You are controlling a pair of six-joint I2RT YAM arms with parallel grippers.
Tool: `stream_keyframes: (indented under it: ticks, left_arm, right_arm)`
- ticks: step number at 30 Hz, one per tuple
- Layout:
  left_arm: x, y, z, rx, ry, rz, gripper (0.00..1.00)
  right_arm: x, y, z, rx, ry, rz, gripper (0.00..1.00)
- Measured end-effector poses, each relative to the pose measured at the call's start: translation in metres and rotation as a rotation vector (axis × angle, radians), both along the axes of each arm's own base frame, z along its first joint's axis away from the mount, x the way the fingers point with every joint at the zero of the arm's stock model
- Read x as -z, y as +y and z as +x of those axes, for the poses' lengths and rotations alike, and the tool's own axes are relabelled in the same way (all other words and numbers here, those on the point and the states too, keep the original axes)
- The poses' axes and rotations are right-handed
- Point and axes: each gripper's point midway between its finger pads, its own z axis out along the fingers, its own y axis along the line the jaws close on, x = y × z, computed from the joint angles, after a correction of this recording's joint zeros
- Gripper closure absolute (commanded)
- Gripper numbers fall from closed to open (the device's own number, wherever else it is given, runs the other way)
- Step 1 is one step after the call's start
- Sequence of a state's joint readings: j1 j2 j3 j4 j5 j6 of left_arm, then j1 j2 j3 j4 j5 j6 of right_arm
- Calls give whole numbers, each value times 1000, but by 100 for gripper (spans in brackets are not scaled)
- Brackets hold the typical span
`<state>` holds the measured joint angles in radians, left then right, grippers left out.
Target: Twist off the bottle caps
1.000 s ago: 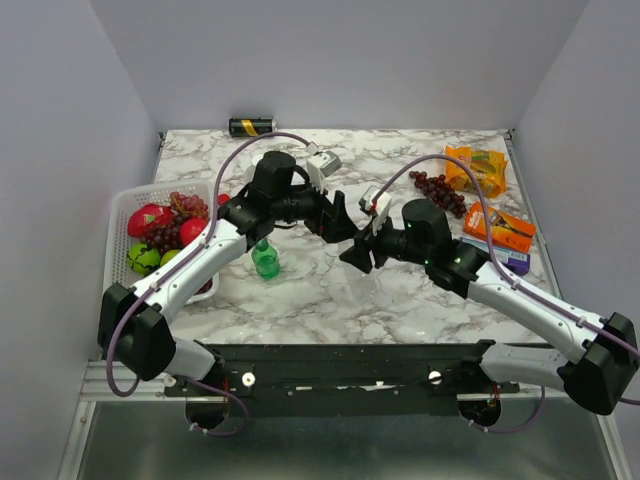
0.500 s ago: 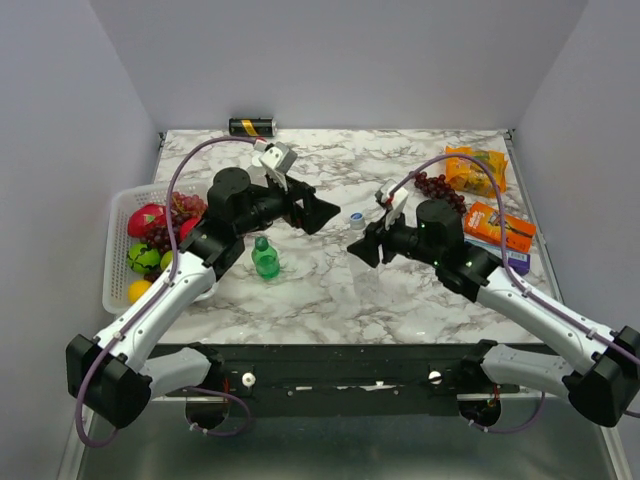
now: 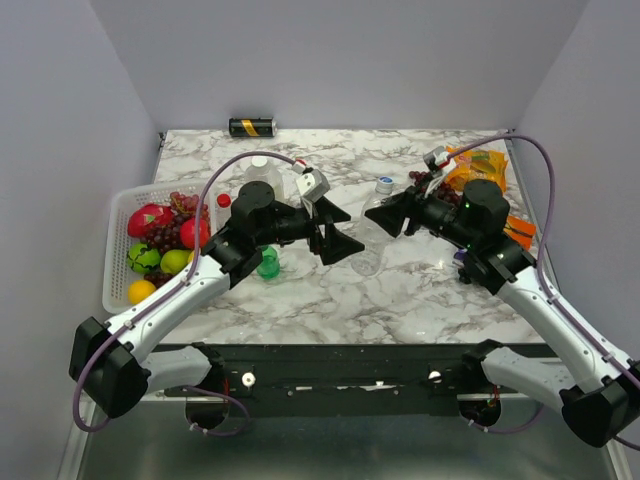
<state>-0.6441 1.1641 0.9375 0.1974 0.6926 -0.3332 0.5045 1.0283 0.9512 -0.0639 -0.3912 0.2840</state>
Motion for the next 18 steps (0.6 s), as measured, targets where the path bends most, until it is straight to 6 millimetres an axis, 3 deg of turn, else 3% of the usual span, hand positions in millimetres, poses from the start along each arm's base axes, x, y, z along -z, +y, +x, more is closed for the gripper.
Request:
stream_keyframes:
  ticks: [8,13,16,18]
  left_arm:
    - [19,-10,2,-35,-8,93,1]
    - [29,-21,-5,3,16,108,3]
    - [33,-27,-9,28,34,104,10]
    - [34,-30,-12,50,50,93,21]
  right_arm:
    - [-45,1,-28,-66,-57,134,79]
    - [-38,5,-30,-93,-24,170,80]
    - [-37,8,-32,-112,-9,193,80]
    - [-38,10,-33,-119,-8,208,80]
